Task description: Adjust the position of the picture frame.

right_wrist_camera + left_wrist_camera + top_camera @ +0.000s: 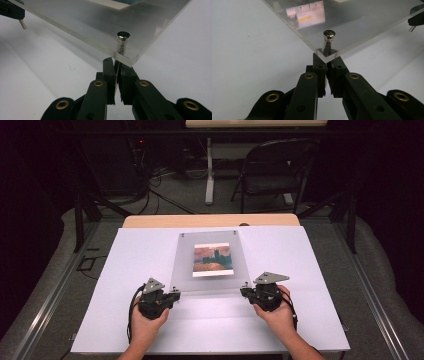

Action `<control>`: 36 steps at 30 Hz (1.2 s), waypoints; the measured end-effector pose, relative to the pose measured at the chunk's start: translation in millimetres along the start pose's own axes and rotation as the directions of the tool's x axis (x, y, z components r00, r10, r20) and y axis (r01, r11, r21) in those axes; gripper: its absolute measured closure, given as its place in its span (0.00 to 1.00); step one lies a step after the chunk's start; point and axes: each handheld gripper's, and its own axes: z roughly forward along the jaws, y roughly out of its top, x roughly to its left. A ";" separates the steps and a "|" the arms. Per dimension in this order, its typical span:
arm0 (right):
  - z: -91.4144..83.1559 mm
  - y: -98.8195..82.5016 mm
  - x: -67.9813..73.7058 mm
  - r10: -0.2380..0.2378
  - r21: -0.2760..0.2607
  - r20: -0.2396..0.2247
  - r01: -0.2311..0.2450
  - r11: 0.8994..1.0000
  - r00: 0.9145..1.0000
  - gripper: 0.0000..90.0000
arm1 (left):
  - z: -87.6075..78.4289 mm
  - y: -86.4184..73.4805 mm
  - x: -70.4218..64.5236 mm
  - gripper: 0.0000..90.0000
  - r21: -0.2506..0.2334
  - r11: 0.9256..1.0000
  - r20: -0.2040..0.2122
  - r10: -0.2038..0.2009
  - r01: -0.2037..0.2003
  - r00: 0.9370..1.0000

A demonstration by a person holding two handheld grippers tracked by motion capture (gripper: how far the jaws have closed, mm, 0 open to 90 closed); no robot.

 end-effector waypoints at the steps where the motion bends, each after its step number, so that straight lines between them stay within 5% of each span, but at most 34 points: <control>1: 0.0 0.1 -1.5 0.007 0.002 0.003 -0.007 1.000 1.000 0.94 | 1.7 1.3 0.0 0.94 0.003 1.000 -0.001 0.003 -0.003 1.000; 15: 10.8 2.1 -16.2 0.033 -0.006 0.049 -0.033 0.999 0.998 0.95 | 22.3 12.2 4.2 0.94 0.010 1.000 -0.017 -0.005 0.005 1.000; 36: 26.1 -2.9 -22.2 0.038 0.035 0.069 -0.041 0.999 0.997 0.95 | 37.9 8.0 9.9 0.94 0.037 0.999 -0.026 -0.004 0.005 1.000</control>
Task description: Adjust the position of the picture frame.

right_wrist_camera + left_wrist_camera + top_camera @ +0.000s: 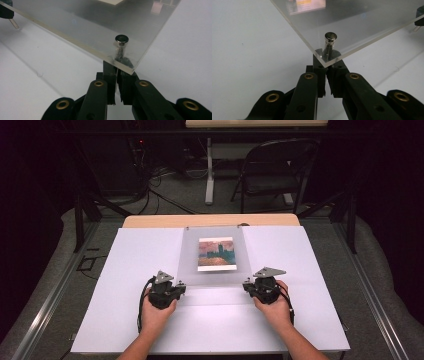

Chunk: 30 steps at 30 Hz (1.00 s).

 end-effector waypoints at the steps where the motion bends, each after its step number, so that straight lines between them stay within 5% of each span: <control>1: 0.1 -0.1 -0.4 -0.001 0.003 0.000 0.001 1.000 1.000 0.95 | 0.5 -0.3 -0.2 0.94 -0.001 1.000 0.000 -0.001 0.001 1.000; 28: 5.3 -5.7 -2.4 0.011 0.009 -0.007 -0.011 1.000 1.000 0.94 | 3.7 -3.9 -1.1 0.93 -0.002 1.000 -0.014 0.010 -0.011 1.000; 30: 5.5 -6.5 -2.8 0.021 0.013 -0.014 -0.021 1.000 1.000 0.88 | 3.6 -4.0 -1.2 0.90 -0.006 1.000 -0.011 0.010 -0.010 1.000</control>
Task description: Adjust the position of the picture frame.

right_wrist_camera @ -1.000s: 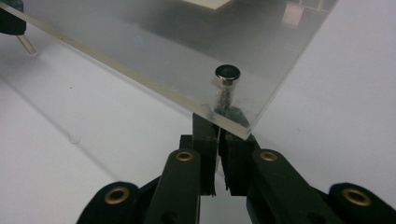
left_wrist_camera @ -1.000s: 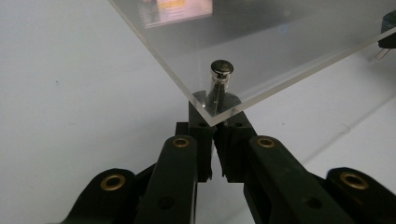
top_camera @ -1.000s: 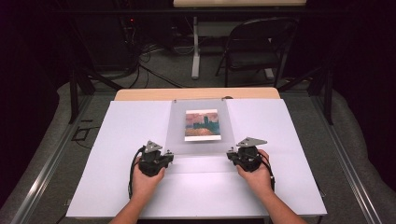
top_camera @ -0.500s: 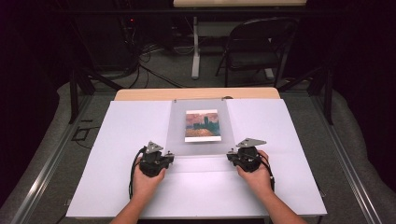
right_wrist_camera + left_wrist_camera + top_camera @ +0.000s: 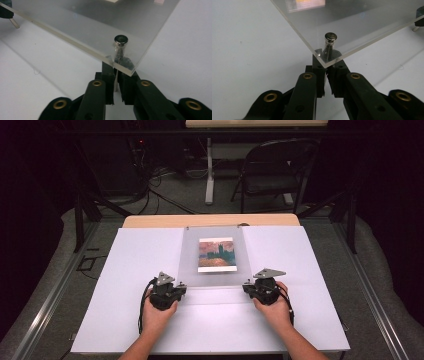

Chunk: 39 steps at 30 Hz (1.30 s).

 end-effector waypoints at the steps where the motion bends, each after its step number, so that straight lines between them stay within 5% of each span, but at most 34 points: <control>1: 0.0 0.0 0.0 0.000 0.000 0.000 0.000 1.000 1.000 0.88 | -0.1 -0.1 -0.3 0.90 -0.002 1.000 0.002 0.000 0.000 1.000; 6: -1.9 -1.4 6.9 -0.026 -0.012 0.026 0.026 1.000 0.999 0.67 | -1.3 -3.2 -6.2 0.74 -0.005 0.999 -0.014 0.031 -0.031 0.999; 12: -10.3 -3.0 12.6 -0.055 -0.005 0.044 0.055 0.998 0.998 0.56 | -4.2 -7.2 -11.1 0.59 -0.007 0.999 -0.024 0.049 -0.049 0.999; 17: -16.8 -3.7 14.4 -0.080 -0.004 0.067 0.080 0.997 0.995 0.53 | -12.2 -10.9 -11.9 0.54 0.005 0.999 -0.037 0.046 -0.045 0.998; 24: -31.9 -3.0 18.8 -0.135 0.016 0.060 0.134 0.991 0.989 0.47 | -32.5 -14.2 -11.1 0.51 -0.040 0.997 -0.050 0.060 -0.062 0.997; 33: -49.3 -11.4 16.9 -0.128 0.016 0.066 0.127 0.992 0.990 0.47 | -40.6 -21.9 -6.6 0.45 -0.023 0.997 -0.052 0.076 -0.077 0.996; 39: -60.4 -14.2 12.2 -0.092 -0.055 0.045 0.095 0.994 0.995 0.46 | -48.0 -23.3 -3.6 0.42 -0.040 0.994 -0.060 0.098 -0.100 0.993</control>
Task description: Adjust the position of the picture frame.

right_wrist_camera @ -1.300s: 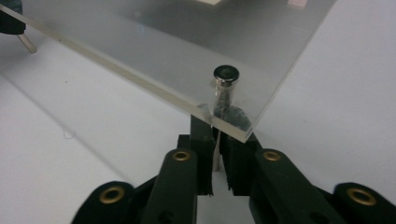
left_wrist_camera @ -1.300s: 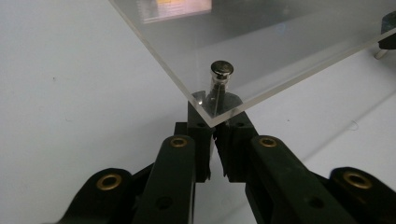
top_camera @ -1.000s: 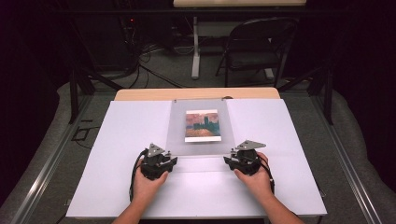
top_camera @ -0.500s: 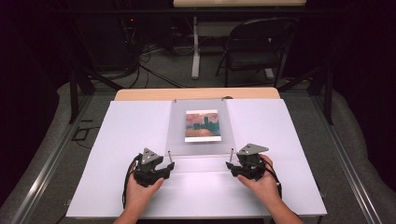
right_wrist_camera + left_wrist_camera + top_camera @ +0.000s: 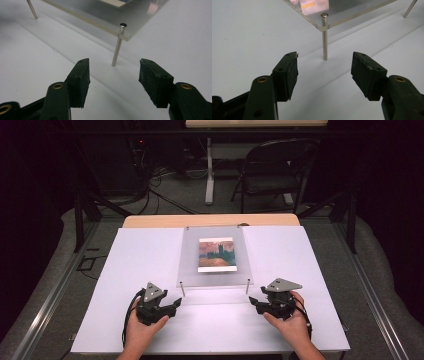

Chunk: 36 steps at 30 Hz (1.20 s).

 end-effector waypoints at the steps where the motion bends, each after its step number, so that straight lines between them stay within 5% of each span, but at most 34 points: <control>1: 0.0 0.0 -1.0 0.015 -0.007 -0.007 -0.016 1.000 1.000 0.46 | -0.9 -0.2 1.3 0.42 -0.008 1.000 -0.004 -0.002 0.002 1.000; 6: 3.5 -3.3 -3.0 -0.002 0.002 0.010 0.002 1.000 1.000 0.49 | -4.3 0.3 6.8 0.42 -0.044 0.999 -0.021 -0.014 0.013 1.000; 23: -5.6 -5.1 -16.6 0.005 0.029 0.072 -0.007 1.000 0.997 0.53 | -7.1 -1.0 17.4 0.44 -0.024 0.998 -0.051 -0.056 0.054 0.997; 36: -13.7 1.8 -29.6 0.025 0.006 0.120 -0.025 1.000 0.993 0.47 | -9.4 9.3 23.9 0.44 -0.047 0.996 -0.083 -0.083 0.079 0.993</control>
